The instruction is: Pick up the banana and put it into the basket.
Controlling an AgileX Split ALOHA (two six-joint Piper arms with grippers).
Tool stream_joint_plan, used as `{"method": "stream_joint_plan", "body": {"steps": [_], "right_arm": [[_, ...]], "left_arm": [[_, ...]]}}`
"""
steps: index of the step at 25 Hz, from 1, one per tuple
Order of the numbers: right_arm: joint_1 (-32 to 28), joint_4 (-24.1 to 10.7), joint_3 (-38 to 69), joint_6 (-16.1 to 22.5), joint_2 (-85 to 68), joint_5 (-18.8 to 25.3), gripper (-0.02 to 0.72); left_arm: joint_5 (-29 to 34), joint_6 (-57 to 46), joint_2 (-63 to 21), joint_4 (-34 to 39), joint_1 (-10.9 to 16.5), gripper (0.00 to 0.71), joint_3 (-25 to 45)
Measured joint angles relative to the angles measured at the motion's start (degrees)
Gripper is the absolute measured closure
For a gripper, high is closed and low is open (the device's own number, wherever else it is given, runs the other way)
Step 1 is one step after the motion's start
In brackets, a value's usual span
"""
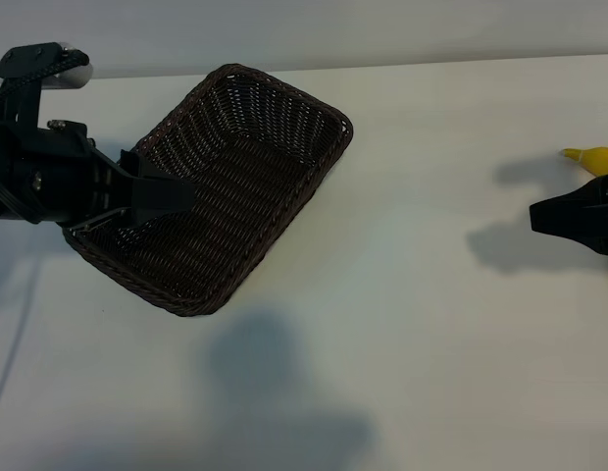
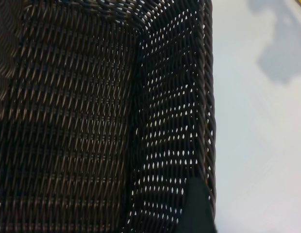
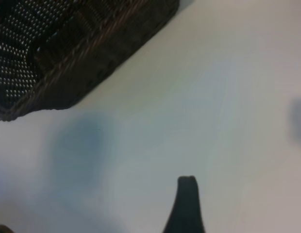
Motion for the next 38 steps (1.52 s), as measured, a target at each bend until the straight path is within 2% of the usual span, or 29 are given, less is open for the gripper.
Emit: {"method": "stream_joint_plan", "body": {"steps": [30,35,38], "right_arm": [[0.0,0.0,0.0,0.0,0.0,0.0,0.098],[0.0,0.0,0.0,-0.05,0.0,0.0,0.098],[0.0,0.0,0.0,0.0,0.0,0.05,0.098]], "left_arm": [[-0.52,-0.02,0.0,0.0,0.0,0.141,0.0],[1.28,-10.11,0.0,1.08,0.0,0.141,0.0],[3.58,-21.61,0.0,2.81,0.0,0.141,0.0]]}}
